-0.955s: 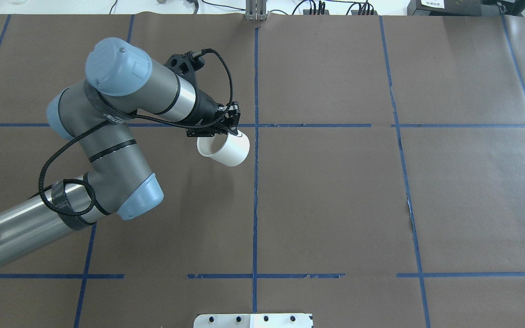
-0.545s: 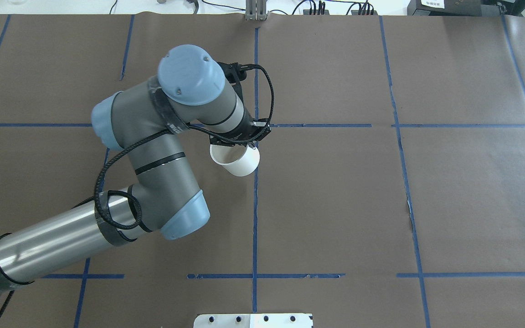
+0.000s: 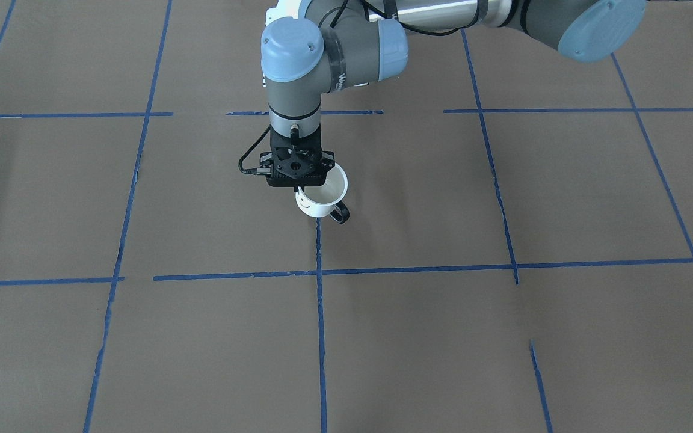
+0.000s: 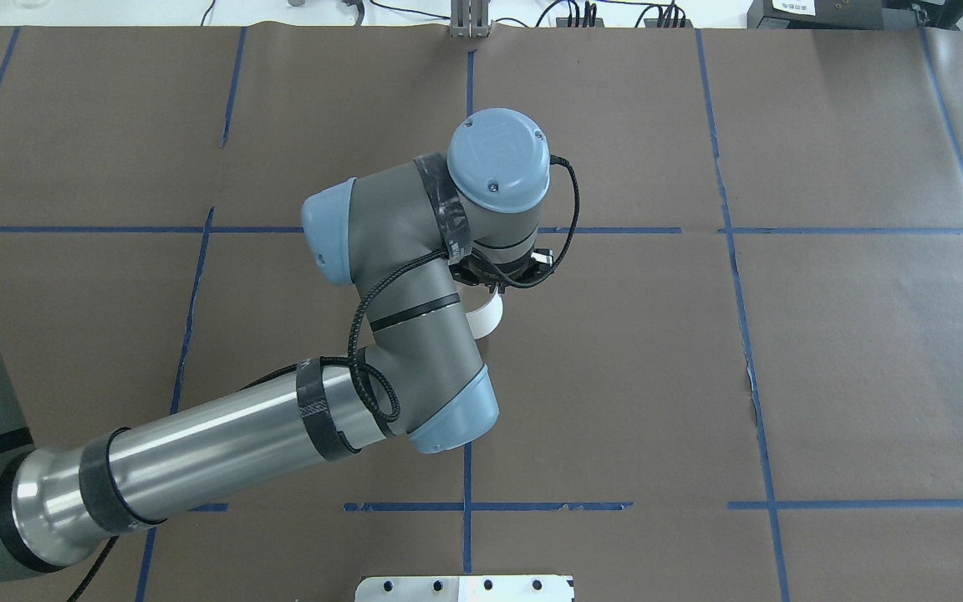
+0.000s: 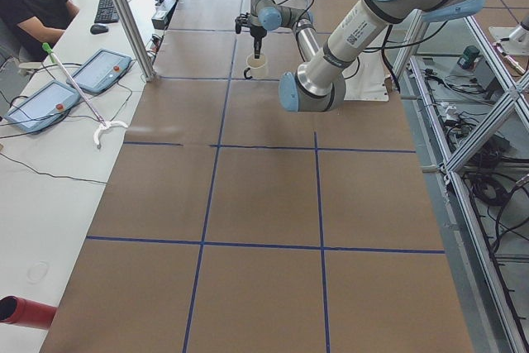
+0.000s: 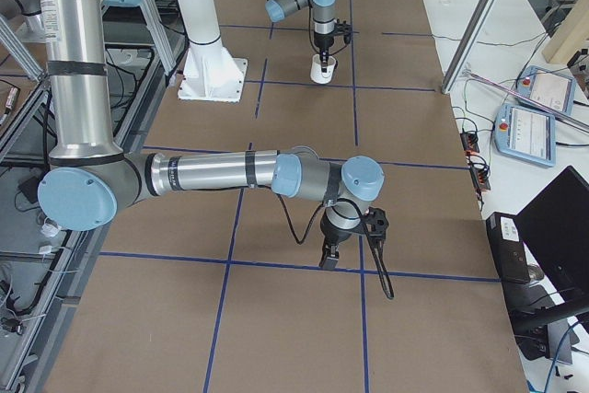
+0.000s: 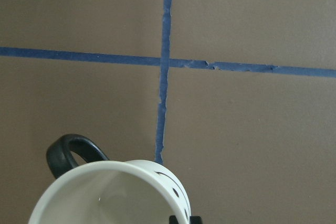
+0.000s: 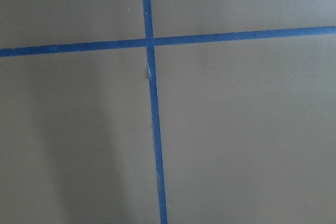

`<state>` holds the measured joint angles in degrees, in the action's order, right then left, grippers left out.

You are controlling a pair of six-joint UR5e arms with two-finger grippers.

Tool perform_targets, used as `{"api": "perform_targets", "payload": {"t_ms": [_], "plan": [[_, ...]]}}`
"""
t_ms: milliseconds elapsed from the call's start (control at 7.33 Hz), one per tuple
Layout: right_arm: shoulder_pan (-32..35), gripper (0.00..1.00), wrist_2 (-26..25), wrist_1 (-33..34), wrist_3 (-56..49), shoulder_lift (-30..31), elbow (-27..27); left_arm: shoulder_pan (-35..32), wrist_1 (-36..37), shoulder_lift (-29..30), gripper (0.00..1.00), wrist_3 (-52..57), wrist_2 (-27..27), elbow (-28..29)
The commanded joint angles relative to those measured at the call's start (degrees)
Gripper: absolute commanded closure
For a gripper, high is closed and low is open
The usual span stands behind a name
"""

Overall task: Flip mug
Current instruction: 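Swing the held mug toward the table center, rotating it upright, then lower the upright mug onto the table with the left gripper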

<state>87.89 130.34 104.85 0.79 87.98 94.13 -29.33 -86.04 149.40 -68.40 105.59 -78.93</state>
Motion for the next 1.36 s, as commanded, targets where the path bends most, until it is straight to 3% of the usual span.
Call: {"api": "perform_targets", "payload": {"t_ms": [0,682,818,955,1227], "plan": [[0.0,0.00,0.0,0.0,0.0,0.0,0.0,0.2,4.4,1.2,1.00,6.1,-2.0,1.7],[0.0,0.00,0.0,0.0,0.0,0.0,0.0,2.1,3.9,0.5,1.00,5.7,-2.0,1.8],[0.0,0.00,0.0,0.0,0.0,0.0,0.0,2.4,3.9,0.5,0.77,5.4,-2.0,1.9],[0.0,0.00,0.0,0.0,0.0,-0.1,0.0,2.9,3.5,0.4,0.01,5.3,-2.1,1.8],[0.0,0.00,0.0,0.0,0.0,0.0,0.0,3.0,1.9,-0.7,0.00,3.6,-2.2,0.2]]}}
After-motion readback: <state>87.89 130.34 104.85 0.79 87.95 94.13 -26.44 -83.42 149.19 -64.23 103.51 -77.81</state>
